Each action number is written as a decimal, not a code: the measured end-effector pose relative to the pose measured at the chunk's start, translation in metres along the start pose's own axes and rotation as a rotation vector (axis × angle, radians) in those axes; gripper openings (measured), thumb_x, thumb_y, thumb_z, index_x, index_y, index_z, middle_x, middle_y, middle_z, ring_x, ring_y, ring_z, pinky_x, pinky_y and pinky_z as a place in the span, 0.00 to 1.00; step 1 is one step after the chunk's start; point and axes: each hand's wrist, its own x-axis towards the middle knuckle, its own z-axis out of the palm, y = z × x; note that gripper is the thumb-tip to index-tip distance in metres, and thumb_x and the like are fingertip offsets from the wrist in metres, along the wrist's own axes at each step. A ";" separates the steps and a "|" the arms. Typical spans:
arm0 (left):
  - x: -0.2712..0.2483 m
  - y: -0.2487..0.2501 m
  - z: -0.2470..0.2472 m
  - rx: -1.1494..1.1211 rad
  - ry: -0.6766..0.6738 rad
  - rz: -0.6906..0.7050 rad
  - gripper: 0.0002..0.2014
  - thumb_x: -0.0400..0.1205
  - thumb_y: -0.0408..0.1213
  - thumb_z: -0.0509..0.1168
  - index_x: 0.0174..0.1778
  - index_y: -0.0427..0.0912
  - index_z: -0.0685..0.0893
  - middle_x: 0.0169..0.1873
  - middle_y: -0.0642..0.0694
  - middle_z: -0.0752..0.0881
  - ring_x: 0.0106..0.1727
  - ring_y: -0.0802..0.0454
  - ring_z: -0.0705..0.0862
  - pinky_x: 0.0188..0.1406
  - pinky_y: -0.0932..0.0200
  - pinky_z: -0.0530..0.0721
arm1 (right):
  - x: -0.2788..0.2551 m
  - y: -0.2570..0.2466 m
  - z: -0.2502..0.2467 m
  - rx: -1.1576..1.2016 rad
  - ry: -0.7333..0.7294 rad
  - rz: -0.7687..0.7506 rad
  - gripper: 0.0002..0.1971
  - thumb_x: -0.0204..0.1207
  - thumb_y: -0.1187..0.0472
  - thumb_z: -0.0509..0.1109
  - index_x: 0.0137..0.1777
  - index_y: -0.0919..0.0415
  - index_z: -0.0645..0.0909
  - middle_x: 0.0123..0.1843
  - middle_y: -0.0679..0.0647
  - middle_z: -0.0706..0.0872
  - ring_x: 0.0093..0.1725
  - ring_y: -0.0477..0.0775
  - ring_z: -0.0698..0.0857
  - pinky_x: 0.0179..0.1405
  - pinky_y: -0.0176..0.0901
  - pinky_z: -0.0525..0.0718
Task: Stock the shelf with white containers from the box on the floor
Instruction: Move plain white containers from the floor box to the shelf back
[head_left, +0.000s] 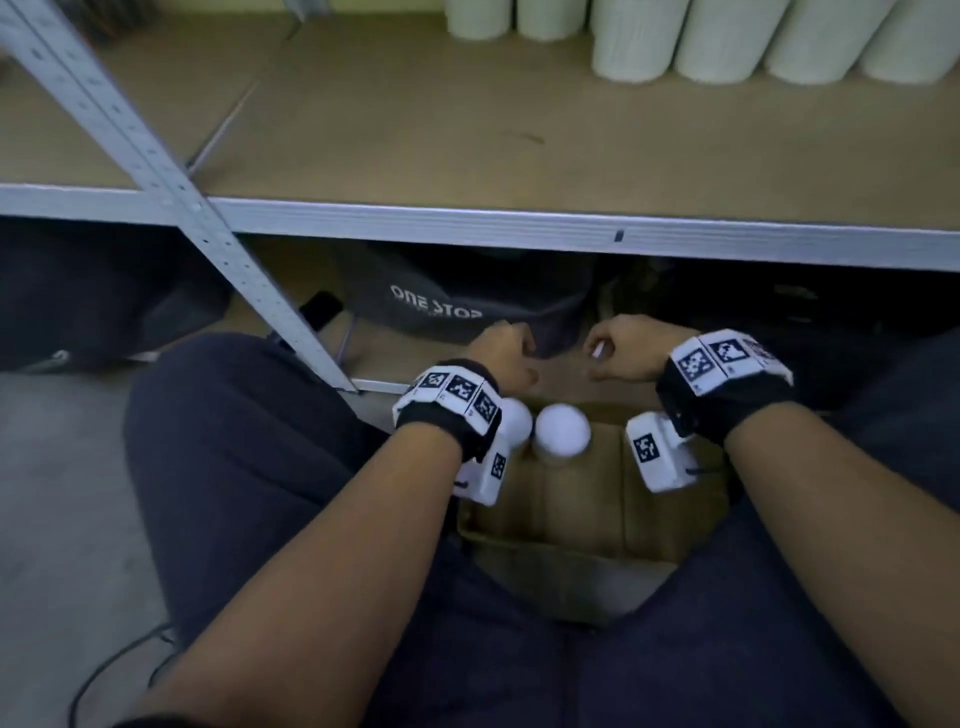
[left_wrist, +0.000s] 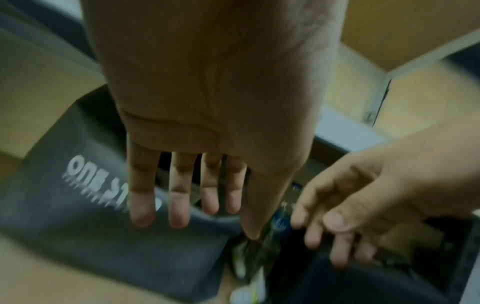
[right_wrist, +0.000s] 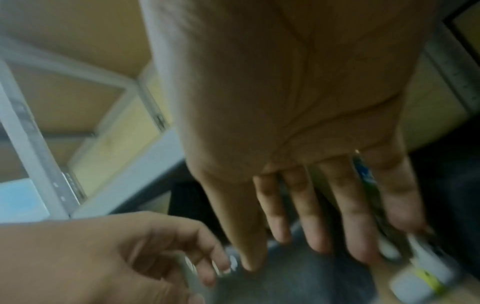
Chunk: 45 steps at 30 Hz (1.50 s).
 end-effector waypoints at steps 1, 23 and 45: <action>0.005 -0.006 0.012 0.027 -0.036 -0.012 0.21 0.74 0.37 0.71 0.63 0.40 0.79 0.62 0.37 0.80 0.62 0.41 0.81 0.58 0.55 0.77 | 0.009 0.001 0.011 -0.011 -0.011 0.012 0.19 0.75 0.54 0.73 0.64 0.58 0.80 0.54 0.53 0.82 0.53 0.53 0.80 0.56 0.43 0.79; 0.091 -0.089 0.160 0.422 -0.128 -0.213 0.39 0.61 0.56 0.76 0.69 0.58 0.72 0.69 0.43 0.70 0.66 0.33 0.75 0.63 0.40 0.75 | 0.142 0.056 0.198 -0.093 -0.154 0.188 0.54 0.57 0.44 0.82 0.79 0.42 0.53 0.80 0.60 0.49 0.77 0.71 0.60 0.72 0.63 0.73; 0.061 -0.040 0.090 0.153 -0.104 -0.153 0.41 0.64 0.42 0.76 0.71 0.56 0.65 0.66 0.43 0.66 0.66 0.34 0.71 0.59 0.41 0.80 | 0.084 0.037 0.113 -0.006 0.028 0.208 0.39 0.58 0.58 0.77 0.70 0.46 0.65 0.73 0.56 0.58 0.67 0.70 0.73 0.60 0.52 0.81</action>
